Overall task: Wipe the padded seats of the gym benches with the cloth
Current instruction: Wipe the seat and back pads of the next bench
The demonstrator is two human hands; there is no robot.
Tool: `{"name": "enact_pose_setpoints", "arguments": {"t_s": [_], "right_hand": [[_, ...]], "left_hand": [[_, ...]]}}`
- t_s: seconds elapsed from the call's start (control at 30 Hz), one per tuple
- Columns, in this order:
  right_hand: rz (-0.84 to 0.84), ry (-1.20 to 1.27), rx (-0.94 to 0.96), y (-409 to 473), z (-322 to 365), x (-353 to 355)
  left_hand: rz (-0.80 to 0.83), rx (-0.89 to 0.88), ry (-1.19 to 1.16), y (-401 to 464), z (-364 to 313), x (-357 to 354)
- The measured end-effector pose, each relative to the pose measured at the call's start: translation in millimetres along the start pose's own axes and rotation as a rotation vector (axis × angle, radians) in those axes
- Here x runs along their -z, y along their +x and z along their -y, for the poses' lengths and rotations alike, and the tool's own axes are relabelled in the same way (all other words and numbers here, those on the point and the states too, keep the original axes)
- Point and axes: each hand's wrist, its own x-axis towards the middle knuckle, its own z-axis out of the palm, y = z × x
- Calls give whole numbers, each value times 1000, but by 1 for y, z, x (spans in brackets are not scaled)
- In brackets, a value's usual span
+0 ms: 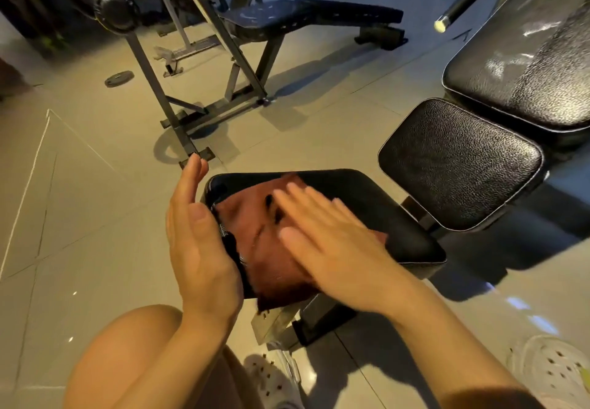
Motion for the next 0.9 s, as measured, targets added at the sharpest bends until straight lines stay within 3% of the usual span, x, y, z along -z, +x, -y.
{"name": "enact_pose_setpoints", "arguments": {"t_s": [0.17,0.3,0.43,0.5,0.6,0.77,0.9], "right_hand": [[98,71,24,34,13,9],[68,59,-237,54,-74,21],[0,284,-282,16,-151,25],[60,178,-282,0,-144,27],[-12,113,-340,-17,-124,22],[-96,-57,-85,-33,-53,2],[-409,-98,169,-26,-5,-32]], "left_hand": [[-12,-8,-37,2,1,0],[19,-29,73,1,-1,1],[41,-29,142,1,0,0],[39,-28,135,1,-1,0],[41,-33,135,2,-3,0],[62,-30,198,1,-6,-2],[111,-56,283,2,-13,-1]]}}
